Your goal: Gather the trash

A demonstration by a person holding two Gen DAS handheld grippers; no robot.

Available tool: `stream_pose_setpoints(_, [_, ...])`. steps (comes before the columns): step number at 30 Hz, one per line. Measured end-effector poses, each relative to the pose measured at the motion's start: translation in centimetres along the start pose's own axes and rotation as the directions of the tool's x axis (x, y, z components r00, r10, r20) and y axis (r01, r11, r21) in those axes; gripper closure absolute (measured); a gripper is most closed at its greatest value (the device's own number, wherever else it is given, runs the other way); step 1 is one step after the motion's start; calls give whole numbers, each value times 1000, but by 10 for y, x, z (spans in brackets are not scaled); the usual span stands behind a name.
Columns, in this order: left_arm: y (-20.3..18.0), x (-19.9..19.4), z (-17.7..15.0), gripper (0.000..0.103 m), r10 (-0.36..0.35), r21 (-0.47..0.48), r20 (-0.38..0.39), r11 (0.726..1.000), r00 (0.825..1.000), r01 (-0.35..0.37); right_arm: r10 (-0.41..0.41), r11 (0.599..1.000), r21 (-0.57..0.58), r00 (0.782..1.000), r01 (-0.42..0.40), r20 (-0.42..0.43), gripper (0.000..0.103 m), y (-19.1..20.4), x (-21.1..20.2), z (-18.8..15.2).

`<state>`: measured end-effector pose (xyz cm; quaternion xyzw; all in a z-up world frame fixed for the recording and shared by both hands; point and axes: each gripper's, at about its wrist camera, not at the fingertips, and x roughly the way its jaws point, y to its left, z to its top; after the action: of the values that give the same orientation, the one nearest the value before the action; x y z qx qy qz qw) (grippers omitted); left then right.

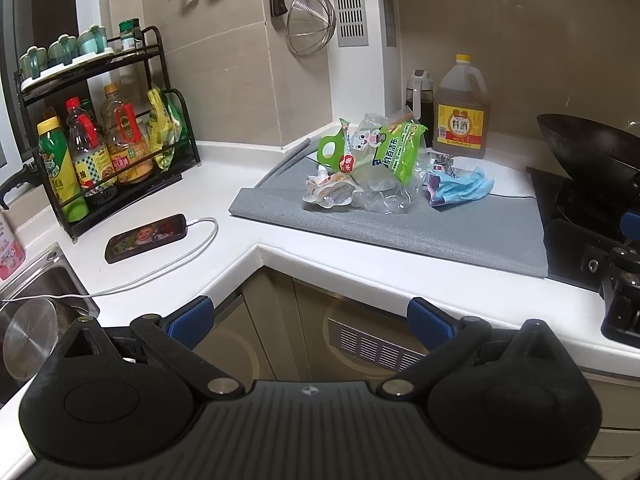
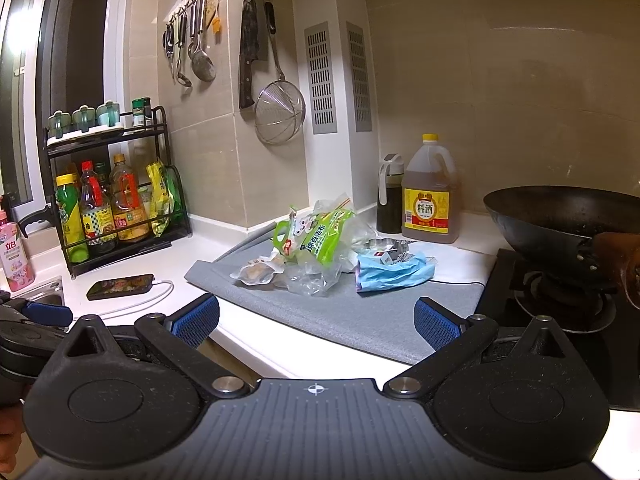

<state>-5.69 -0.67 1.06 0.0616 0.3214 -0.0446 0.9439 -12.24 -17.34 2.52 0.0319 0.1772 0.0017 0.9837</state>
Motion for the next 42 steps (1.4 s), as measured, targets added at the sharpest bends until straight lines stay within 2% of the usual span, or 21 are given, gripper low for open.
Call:
stream_pose_setpoints(16, [1,-4,-1,0,3,1,8,1000,1000,-3,-11,1000,-2,1000,11,14,0,-3,-5,0])
stream_pose_setpoints(21, [4,1,2,0,16,-1,10,1000,1000,-16,-8,1000,3,1000,8,3,0,-2,4,2])
stream_pose_setpoints(28, [4,40,13,0,36,-17,-43,999,998,-37,28,999,46,999,-27,-26,0,-14,42,2])
stream_pose_setpoints(35, [17,94,32,0,-13,-9,-60,1000,998,12,7,994,112,999,-2,-41,0,-17,87,6])
stream_pose_setpoints(42, [40,149,51,0,-45,-12,-72,999,996,44,7,994,106,998,1,-70,0,-1,149,19])
